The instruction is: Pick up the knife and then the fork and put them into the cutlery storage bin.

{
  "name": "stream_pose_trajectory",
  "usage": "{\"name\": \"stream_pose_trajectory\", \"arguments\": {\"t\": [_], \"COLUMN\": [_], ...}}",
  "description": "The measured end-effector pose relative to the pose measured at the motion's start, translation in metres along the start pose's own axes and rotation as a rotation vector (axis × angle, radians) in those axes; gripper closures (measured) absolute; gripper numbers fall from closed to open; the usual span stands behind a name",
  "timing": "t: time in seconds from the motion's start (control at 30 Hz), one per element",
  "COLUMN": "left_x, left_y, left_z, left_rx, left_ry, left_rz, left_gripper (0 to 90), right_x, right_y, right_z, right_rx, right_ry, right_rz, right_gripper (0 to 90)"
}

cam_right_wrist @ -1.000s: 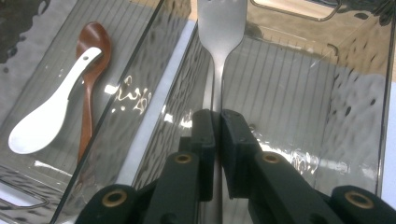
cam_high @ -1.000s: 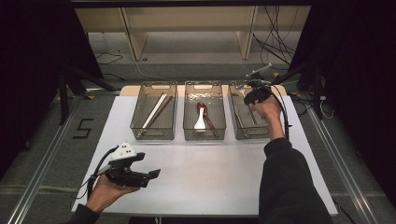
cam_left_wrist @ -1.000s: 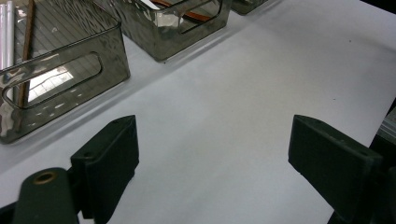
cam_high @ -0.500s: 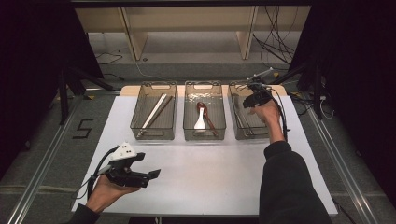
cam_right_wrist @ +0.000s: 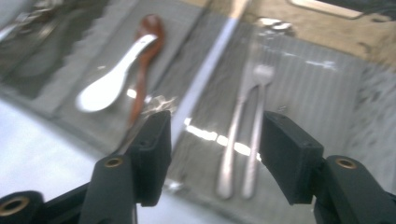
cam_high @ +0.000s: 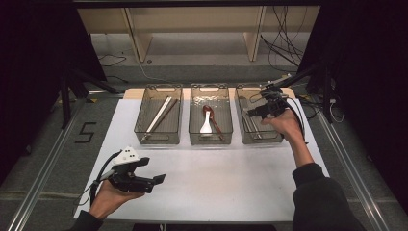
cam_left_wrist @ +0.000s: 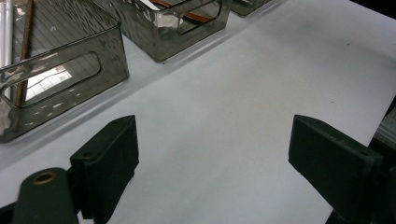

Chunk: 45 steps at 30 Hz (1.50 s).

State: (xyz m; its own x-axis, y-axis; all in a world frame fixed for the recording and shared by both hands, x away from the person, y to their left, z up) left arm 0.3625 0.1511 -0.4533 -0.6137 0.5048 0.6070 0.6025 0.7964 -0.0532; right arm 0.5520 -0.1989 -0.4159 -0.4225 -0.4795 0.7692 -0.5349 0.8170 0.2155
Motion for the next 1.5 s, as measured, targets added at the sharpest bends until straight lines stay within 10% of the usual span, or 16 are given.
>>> {"name": "stream_pose_trajectory", "arguments": {"t": [0.63,1.5], "left_x": [0.000,0.001], "left_y": [0.003,0.002], "left_z": [-0.002,-0.003], "left_rx": [0.026,0.025], "left_ry": [-0.017,-0.027], "left_rz": [0.001,0.001], "left_gripper": [15.3,15.3], "right_x": [0.021,0.032], "right_y": [0.056,0.093], "right_z": [0.070,0.116], "right_rx": [0.057,0.099], "right_ry": [-0.153,-0.285], "right_rz": [-0.129,-0.213], "right_gripper": [32.4,26.2]}}
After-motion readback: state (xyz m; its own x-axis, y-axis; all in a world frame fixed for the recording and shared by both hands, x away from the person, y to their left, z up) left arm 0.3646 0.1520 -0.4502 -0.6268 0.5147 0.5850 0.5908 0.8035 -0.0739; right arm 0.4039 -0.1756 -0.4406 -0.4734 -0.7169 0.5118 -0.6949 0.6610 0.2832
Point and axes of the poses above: each handheld gripper's, and its own axes: x roughly backward along the jaws, z roughly out of its underside, y roughly to its left, the point moved 8 cm from there along -x, roughly forward along the jaws, and after that the axes turned 9 degrees about -z, right-handed, at the moved point
